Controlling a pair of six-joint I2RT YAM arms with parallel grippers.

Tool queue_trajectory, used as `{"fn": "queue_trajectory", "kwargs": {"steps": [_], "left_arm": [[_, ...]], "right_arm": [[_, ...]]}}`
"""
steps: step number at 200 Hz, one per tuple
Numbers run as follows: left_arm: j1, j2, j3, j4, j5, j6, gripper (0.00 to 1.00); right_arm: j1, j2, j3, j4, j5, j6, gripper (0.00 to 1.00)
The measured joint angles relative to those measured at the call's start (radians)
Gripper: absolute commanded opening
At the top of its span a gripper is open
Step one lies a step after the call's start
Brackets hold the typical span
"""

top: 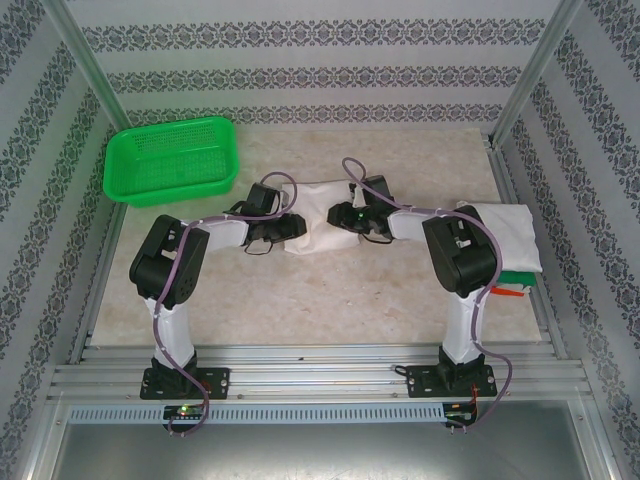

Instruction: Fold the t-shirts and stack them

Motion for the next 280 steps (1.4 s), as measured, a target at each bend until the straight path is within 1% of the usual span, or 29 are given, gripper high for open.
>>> {"fn": "queue_trajectory", "kwargs": {"steps": [19,31,33,37,55,91,109,130,165,200,225,246,280], "left_arm": [[0.000,-0.008,-0.027,0.056,0.011,-0.016,0.80],[-0.003,-0.042,-0.071,0.105,0.000,-0.025,0.94],[-0.003,-0.051,-0.081,0.112,-0.005,-0.024,0.98],[-0.003,-0.066,-0.102,0.131,-0.006,-0.027,1.00],[-0.004,-0.146,-0.195,0.163,-0.047,-0.033,1.00],[-0.004,-0.285,-0.389,0.271,-0.127,-0.029,1.00],[-0.004,-0.309,-0.435,0.317,-0.145,-0.009,1.00],[-0.011,-0.311,-0.441,0.362,-0.150,0.013,1.00],[-0.079,-0.311,-0.440,0.459,-0.140,0.057,1.00],[-0.148,-0.311,-0.440,0.592,-0.091,0.143,1.00],[-0.160,-0.292,-0.438,0.706,-0.053,0.187,1.00],[-0.161,-0.240,-0.425,0.807,-0.010,0.208,1.00],[-0.179,-0.164,-0.372,0.873,0.043,0.224,1.00]], "right_arm": [[0.000,0.003,0.016,-0.013,-0.011,-0.017,0.00],[-0.009,0.003,0.027,-0.036,-0.015,-0.043,0.00],[-0.010,0.003,0.029,-0.044,-0.014,-0.053,0.00],[-0.011,0.002,0.034,-0.058,-0.014,-0.066,0.00],[-0.022,-0.014,0.061,-0.166,0.008,-0.175,0.00],[-0.046,-0.119,0.097,-0.401,0.126,-0.453,0.00],[-0.084,-0.186,0.095,-0.491,0.166,-0.576,0.00],[-0.142,-0.268,0.077,-0.573,0.219,-0.683,0.00],[-0.222,-0.399,0.037,-0.700,0.337,-0.797,0.00],[-0.304,-0.492,0.008,-0.800,0.444,-0.875,0.00],[-0.369,-0.531,0.011,-0.859,0.505,-0.924,0.00],[-0.404,-0.552,0.028,-0.912,0.549,-0.972,0.00],[-0.437,-0.608,0.069,-0.972,0.567,-1.039,0.00]]}}
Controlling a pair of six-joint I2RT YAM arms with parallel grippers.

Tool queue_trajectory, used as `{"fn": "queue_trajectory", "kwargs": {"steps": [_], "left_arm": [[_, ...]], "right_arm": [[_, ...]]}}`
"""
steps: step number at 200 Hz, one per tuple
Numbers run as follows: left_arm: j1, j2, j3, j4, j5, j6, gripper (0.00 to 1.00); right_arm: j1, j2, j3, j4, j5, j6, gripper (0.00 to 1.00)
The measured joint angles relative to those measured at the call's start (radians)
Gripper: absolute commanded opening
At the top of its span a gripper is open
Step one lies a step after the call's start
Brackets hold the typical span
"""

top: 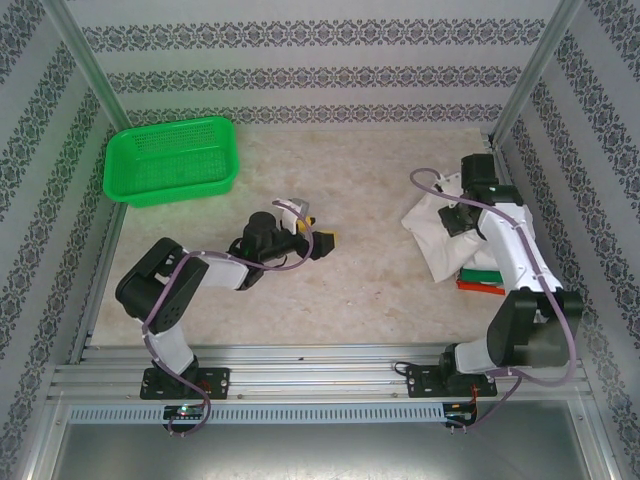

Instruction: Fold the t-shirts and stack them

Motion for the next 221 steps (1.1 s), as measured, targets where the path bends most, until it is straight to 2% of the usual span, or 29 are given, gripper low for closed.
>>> {"fn": "queue_trajectory", "kwargs": {"steps": [57,103,134,221], "left_arm": [[-0.049,0.025,0.114,-0.027,0.055,0.131,1.00],[-0.049,0.050,0.181,-0.103,0.060,0.237,1.00],[-0.049,0.050,0.182,-0.119,0.060,0.261,1.00],[-0.055,0.050,0.181,-0.150,0.059,0.296,1.00]], "right_arm": [[-0.114,-0.064,0.106,-0.048,-0.048,-0.033,0.00],[-0.188,-0.114,0.148,-0.071,-0.167,-0.031,0.00],[-0.220,-0.159,0.148,-0.073,-0.211,-0.024,0.00],[-0.324,-0.163,0.117,-0.057,-0.222,-0.017,0.00]]}}
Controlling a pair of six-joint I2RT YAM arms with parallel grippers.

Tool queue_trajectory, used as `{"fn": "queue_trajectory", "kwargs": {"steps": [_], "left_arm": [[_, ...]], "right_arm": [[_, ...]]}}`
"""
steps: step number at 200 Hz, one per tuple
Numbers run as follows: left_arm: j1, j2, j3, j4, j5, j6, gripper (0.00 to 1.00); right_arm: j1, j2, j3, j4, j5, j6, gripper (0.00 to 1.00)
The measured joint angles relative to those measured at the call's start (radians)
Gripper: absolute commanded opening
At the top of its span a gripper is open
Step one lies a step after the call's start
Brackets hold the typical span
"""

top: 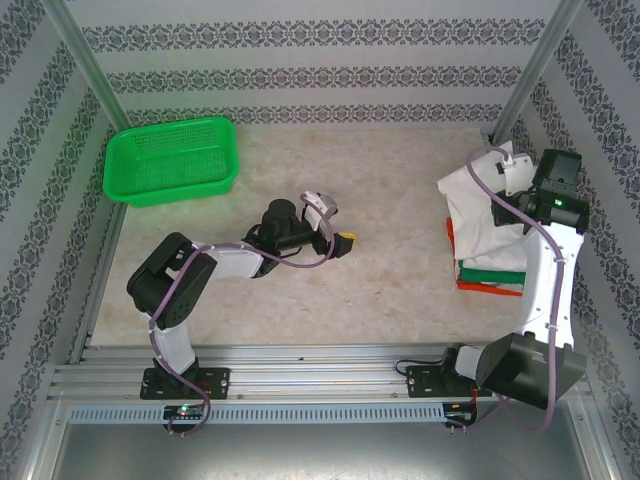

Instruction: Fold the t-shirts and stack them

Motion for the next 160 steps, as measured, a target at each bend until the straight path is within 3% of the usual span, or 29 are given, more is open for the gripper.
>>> {"fn": "queue_trajectory", "kwargs": {"steps": [140,152,160], "left_arm": [[0.000,0.000,-0.022,-0.014,-0.003,0.013,1.00],[0.000,0.000,-0.022,-0.014,-0.003,0.012,1.00],[0.000,0.000,-0.023,-0.014,-0.003,0.013,1.00]], "right_arm": [[-0.079,0.150,-0.156,0.120,0.180,-0.124,0.00],[-0.079,0.171,-0.164,0.135,0.209,-0.135,0.06],[-0.079,0.187,-0.166,0.145,0.224,-0.140,0.19]]}}
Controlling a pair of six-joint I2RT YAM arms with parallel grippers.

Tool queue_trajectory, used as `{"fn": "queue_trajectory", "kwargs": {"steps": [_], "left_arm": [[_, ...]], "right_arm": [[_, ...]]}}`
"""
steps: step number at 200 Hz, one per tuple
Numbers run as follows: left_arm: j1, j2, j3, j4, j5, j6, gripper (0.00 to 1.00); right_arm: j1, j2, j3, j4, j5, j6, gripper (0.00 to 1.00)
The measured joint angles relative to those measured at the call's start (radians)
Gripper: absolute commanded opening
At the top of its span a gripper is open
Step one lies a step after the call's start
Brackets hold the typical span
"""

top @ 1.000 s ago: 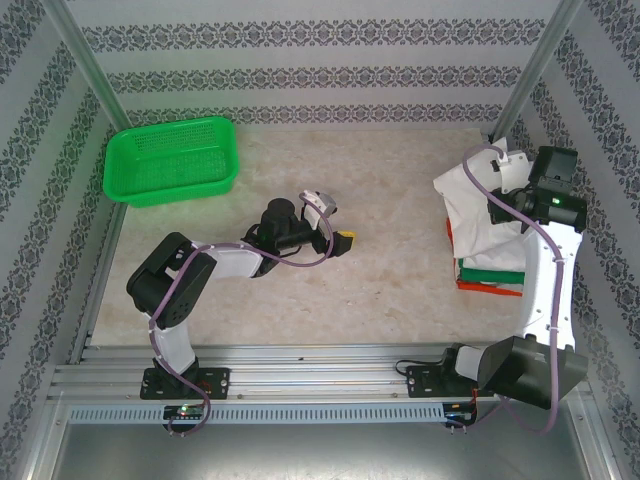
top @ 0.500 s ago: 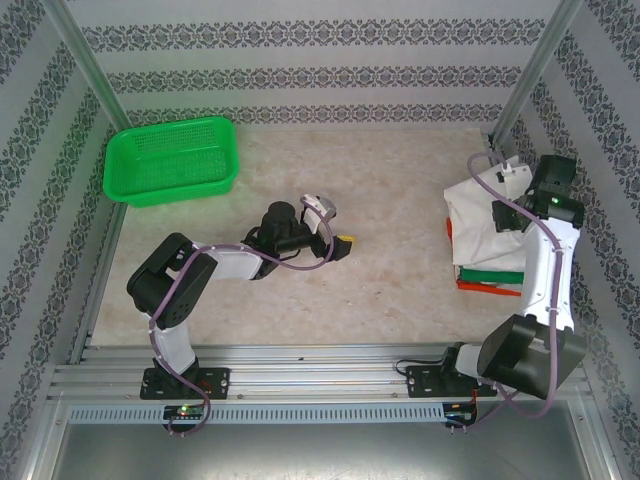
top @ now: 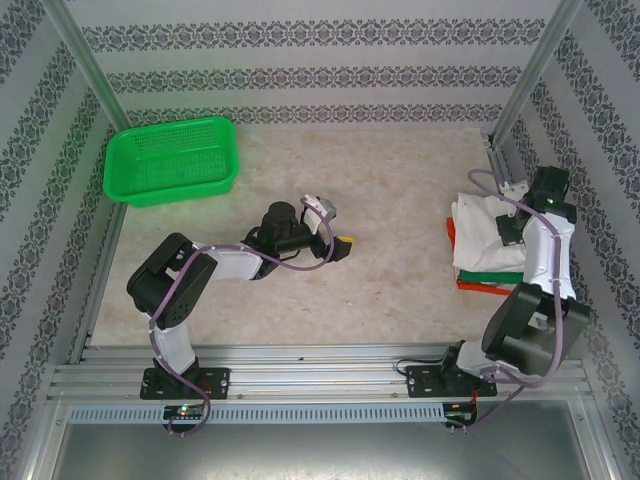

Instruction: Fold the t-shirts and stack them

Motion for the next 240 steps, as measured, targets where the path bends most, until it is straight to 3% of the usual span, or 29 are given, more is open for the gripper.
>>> {"fn": "queue_trajectory", "kwargs": {"steps": [13,24,42,90,119,131,171,181,199,240], "left_arm": [[0.000,0.000,0.000,0.000,0.000,0.000,1.00],[0.000,0.000,0.000,0.000,0.000,0.000,1.00],[0.000,0.000,-0.001,0.000,-0.001,0.000,1.00],[0.000,0.000,-0.010,0.001,-0.008,-0.001,1.00],[0.000,0.000,-0.010,0.003,-0.011,-0.001,1.00],[0.000,0.000,-0.010,0.005,-0.013,-0.001,1.00],[0.000,0.000,-0.010,0.008,-0.020,-0.002,1.00],[0.000,-0.002,-0.012,0.008,-0.024,-0.001,1.00],[0.000,-0.008,-0.016,0.008,-0.033,-0.001,1.00],[0.000,-0.011,-0.017,0.008,-0.042,-0.001,1.00]], "right_arm": [[0.000,0.024,-0.004,0.016,0.021,-0.008,0.40],[0.000,0.036,-0.006,0.029,0.043,-0.012,0.64],[0.000,0.035,-0.006,0.048,0.082,-0.010,0.78],[0.056,-0.107,-0.006,0.111,0.099,0.158,0.83],[0.047,-0.196,-0.023,0.162,-0.067,0.382,0.83],[0.031,-0.190,-0.035,0.167,-0.135,0.472,0.77],[-0.083,-0.024,-0.069,0.148,-0.314,0.741,0.72],[-0.117,0.011,-0.089,0.156,-0.334,0.773,0.74],[-0.161,0.055,-0.108,0.169,-0.358,0.794,0.91],[-0.163,0.058,-0.116,0.209,-0.393,0.760,0.98]]}}
